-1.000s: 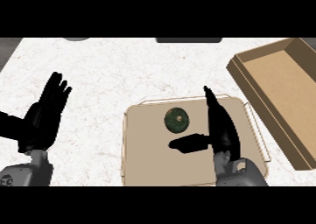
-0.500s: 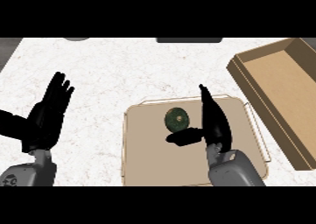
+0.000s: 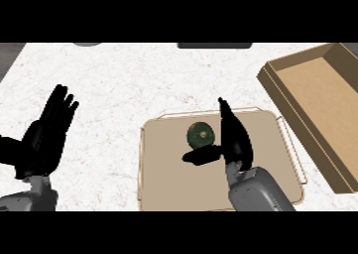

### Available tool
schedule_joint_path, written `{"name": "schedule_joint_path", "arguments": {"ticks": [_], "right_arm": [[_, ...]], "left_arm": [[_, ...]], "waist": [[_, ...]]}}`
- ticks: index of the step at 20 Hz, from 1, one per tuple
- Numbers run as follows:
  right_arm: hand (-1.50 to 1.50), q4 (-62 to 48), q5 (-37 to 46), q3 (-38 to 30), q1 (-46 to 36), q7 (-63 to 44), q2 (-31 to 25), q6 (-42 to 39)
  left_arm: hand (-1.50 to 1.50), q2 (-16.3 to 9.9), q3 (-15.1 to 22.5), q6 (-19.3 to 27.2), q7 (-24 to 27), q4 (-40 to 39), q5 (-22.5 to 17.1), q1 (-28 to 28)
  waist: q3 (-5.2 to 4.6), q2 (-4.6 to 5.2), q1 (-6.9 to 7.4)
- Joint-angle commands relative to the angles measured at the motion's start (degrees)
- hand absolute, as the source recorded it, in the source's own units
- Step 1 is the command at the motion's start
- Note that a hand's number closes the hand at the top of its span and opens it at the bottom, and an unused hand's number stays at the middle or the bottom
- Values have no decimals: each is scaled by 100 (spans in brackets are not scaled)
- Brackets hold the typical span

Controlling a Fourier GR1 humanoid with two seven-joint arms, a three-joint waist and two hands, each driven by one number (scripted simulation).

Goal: Pick the squash from the tray and place it in the cardboard box

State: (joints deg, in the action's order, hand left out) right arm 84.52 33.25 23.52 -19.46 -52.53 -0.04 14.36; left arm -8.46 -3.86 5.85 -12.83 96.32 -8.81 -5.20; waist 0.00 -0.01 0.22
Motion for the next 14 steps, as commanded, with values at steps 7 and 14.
{"name": "schedule_joint_path", "arguments": {"ticks": [7, 14], "right_arm": [[-150, -460, -169, -275, -43, 461, 4, -38], [-150, -844, -130, 125, 1, 630, 3, 400]], "left_arm": [[0, 175, 77, 61, -190, -53, 236, -243], [0, 322, 113, -24, 194, -14, 344, 177]], "waist": [[1, 0, -13], [1, -1, -3]]}}
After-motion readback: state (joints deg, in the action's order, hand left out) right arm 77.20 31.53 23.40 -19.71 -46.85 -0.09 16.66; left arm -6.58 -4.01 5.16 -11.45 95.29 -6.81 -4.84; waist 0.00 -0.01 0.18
